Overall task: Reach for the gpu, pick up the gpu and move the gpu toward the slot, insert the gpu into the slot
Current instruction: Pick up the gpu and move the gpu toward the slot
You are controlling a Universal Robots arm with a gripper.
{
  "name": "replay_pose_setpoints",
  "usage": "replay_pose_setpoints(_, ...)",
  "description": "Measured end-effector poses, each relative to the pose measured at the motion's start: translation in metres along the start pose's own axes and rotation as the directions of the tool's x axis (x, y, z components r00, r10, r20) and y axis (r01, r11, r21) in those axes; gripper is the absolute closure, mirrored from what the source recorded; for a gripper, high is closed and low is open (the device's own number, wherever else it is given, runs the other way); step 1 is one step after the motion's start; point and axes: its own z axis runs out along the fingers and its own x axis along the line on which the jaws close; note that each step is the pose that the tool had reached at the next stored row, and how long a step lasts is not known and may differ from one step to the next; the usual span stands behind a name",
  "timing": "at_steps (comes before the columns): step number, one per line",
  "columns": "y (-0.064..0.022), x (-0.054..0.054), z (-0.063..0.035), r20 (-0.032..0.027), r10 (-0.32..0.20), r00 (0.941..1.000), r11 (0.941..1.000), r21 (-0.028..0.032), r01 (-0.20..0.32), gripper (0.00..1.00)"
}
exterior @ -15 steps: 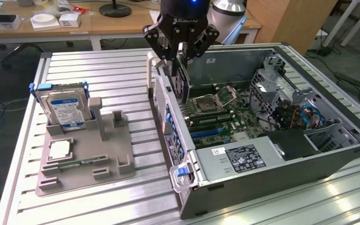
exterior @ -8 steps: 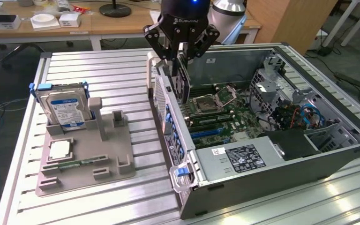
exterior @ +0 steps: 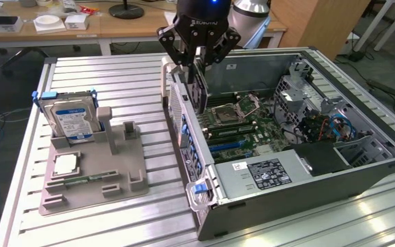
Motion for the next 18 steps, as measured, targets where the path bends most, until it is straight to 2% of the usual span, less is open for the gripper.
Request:
replay_pose_setpoints(3, 0.0000, -0.0002, 0.0000, -0.0031, 0.000, 1.0000, 1.0000, 0.0000, 0.000, 0.74)
replay_pose_setpoints(18, 0.0001, -0.0034, 0.0001, -0.0032, 0.000, 1.0000, 1.0000, -0.0001, 0.000, 0.74)
